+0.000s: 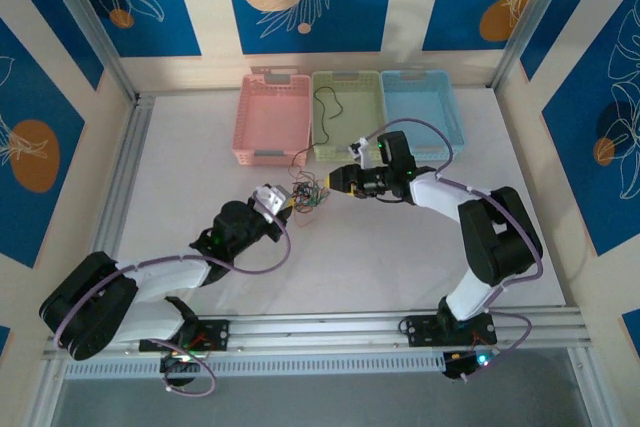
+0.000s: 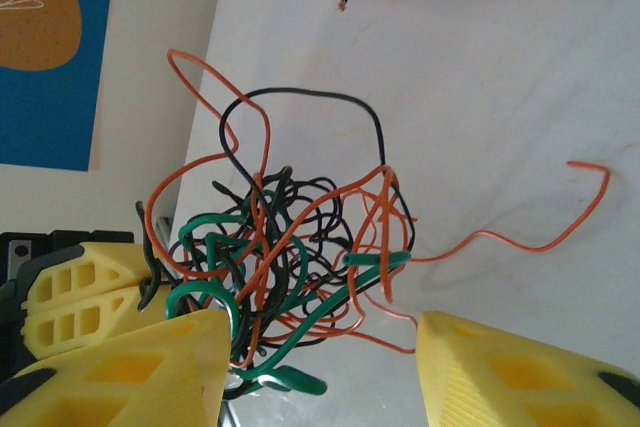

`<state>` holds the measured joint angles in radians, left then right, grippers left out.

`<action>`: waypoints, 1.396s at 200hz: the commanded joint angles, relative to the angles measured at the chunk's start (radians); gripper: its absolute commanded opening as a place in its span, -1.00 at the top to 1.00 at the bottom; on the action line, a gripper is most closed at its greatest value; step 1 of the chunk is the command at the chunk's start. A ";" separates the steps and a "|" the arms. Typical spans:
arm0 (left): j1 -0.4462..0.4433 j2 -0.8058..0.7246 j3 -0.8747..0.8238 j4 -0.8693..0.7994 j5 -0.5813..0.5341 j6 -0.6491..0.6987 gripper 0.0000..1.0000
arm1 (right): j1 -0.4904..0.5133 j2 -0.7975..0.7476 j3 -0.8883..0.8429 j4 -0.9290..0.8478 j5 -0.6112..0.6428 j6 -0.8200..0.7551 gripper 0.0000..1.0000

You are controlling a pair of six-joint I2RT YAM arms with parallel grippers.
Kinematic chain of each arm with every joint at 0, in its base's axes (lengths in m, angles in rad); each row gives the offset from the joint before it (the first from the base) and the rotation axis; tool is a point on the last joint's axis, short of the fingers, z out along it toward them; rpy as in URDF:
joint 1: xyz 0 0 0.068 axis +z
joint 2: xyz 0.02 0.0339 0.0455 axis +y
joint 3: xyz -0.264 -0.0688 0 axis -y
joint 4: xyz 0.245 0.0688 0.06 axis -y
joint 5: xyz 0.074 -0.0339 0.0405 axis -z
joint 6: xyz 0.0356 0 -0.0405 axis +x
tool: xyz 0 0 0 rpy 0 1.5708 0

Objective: Untangle the cables

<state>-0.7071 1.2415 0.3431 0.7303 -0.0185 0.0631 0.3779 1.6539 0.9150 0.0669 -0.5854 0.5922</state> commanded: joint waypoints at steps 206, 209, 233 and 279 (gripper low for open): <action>-0.005 0.003 0.039 -0.022 -0.047 0.017 1.00 | 0.022 0.087 0.081 -0.057 -0.155 0.002 0.84; -0.004 0.003 0.039 -0.023 -0.049 0.017 1.00 | 0.019 0.084 0.077 -0.052 -0.154 0.004 0.86; -0.004 0.006 0.051 -0.046 -0.068 0.012 1.00 | -0.004 0.043 0.044 -0.016 -0.130 0.009 1.00; -0.004 -0.016 0.046 -0.063 -0.163 0.020 1.00 | -0.094 -0.077 -0.055 0.004 0.071 0.046 1.00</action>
<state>-0.7071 1.2457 0.3626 0.6655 -0.0978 0.0631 0.3428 1.6588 0.9192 0.0570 -0.6437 0.6083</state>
